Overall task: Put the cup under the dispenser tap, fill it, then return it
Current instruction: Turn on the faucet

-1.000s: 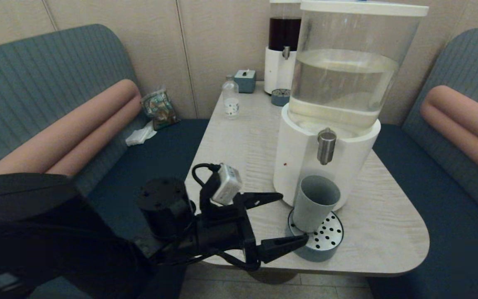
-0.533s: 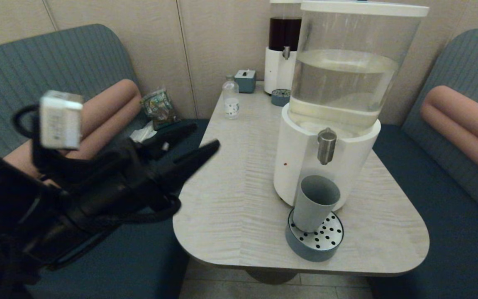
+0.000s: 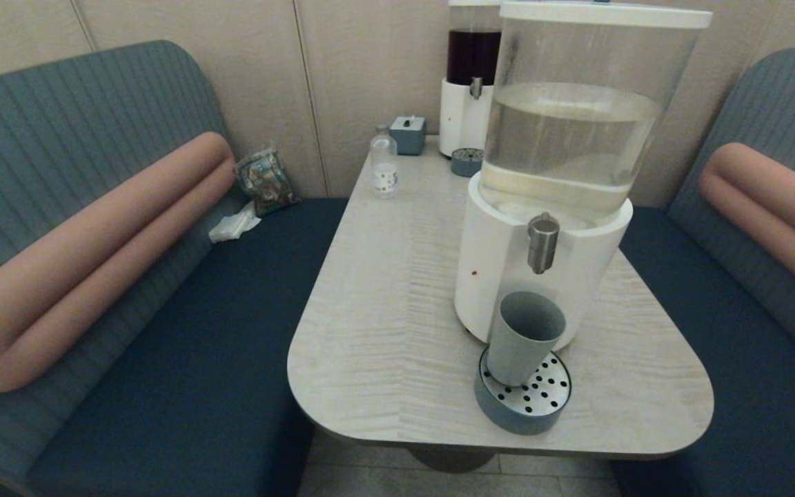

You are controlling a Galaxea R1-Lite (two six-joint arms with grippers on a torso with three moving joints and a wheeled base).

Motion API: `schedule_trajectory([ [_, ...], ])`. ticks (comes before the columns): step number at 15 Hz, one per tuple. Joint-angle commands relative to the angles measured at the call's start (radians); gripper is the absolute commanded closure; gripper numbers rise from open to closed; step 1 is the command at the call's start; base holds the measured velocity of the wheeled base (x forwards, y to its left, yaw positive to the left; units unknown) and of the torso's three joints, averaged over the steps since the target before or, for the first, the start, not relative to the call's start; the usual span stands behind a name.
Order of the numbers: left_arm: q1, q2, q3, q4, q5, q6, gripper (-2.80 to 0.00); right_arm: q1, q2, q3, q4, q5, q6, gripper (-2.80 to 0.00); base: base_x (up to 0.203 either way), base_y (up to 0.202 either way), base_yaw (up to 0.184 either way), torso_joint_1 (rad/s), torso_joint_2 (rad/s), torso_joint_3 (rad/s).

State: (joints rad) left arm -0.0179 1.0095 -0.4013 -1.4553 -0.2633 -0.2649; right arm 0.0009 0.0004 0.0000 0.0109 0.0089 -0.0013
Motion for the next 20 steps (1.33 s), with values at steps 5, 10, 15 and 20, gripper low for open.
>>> schedule_trajectory([
  [5,0.035,-0.677,0.001,0.602,0.018,-0.043,0.0,0.001,0.0,0.0,0.0,0.0,0.0,0.0,0.0,0.0,0.0,0.0,0.0,0.0],
  [10,0.026,-1.006,0.001,1.312,0.044,-0.086,0.0,0.0,0.0,0.0,0.0,0.0,0.0,0.0,0.0,0.0,0.0,0.0,0.0,0.0],
  [15,0.025,-1.008,0.408,1.327,0.167,0.328,0.0,0.001,0.0,0.0,0.0,0.0,0.0,0.0,0.0,0.0,0.0,0.0,0.0,0.0],
  [20,0.024,-1.009,0.383,1.448,0.243,0.359,0.0,0.001,0.0,0.0,0.0,0.0,0.0,0.0,0.0,0.0,0.0,0.0,0.0,0.0],
])
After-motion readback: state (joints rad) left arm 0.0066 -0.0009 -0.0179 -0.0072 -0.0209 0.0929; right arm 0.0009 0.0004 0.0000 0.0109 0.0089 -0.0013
